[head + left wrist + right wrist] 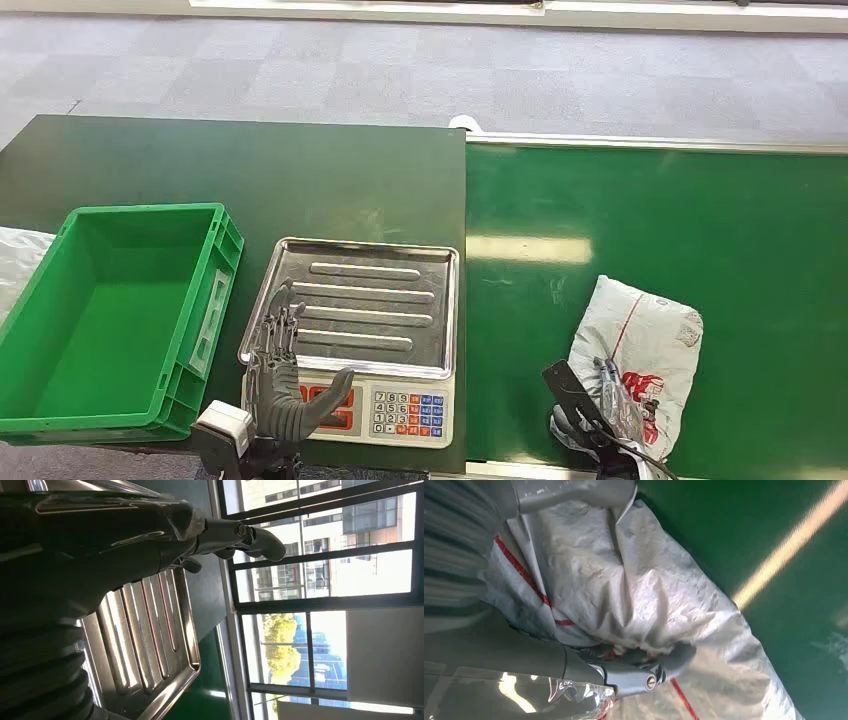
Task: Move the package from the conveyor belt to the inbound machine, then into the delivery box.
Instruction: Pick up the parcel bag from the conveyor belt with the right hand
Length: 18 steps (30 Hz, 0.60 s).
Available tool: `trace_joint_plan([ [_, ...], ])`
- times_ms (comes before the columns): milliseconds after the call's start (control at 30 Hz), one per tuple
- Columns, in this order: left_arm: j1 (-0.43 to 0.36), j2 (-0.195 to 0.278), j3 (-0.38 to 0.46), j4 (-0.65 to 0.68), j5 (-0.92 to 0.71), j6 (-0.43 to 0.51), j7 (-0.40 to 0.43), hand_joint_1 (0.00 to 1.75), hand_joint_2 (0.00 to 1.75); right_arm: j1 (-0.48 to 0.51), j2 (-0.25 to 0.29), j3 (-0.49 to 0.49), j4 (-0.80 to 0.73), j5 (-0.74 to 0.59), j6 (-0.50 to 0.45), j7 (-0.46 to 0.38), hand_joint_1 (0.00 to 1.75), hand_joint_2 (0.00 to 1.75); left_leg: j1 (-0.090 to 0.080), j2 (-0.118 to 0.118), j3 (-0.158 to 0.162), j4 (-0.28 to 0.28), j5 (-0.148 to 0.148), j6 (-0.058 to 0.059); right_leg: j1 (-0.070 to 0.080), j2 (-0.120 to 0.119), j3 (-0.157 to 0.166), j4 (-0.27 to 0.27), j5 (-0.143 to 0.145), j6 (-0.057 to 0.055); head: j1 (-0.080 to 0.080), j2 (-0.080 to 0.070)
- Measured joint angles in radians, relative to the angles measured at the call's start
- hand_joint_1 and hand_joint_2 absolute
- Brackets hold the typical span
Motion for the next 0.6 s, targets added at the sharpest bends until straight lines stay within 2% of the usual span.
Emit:
trace_joint_plan([
  [300, 0.0, -0.001, 0.001, 0.0, -0.003, 0.002, 0.001, 0.0, 1.75, -0.038, -0.014, 0.002, 0.03, -0.002, 0.005, -0.004, 1.75, 1.75, 0.0, 0.001, 0.007, 0.0, 0.0, 0.0, 0.0, 0.001, 0.005, 0.0, 0.001, 0.0, 0.0, 0.0],
  [600, 0.006, -0.006, 0.003, 0.0, -0.012, 0.018, 0.002, 0.0, 1.75, -0.067, -0.019, 0.001, 0.056, -0.041, -0.014, -0.049, 1.75, 1.75, 0.0, 0.0, 0.005, 0.0, 0.0, 0.0, 0.001, 0.001, 0.005, 0.0, 0.0, 0.0, 0.0, 0.0],
])
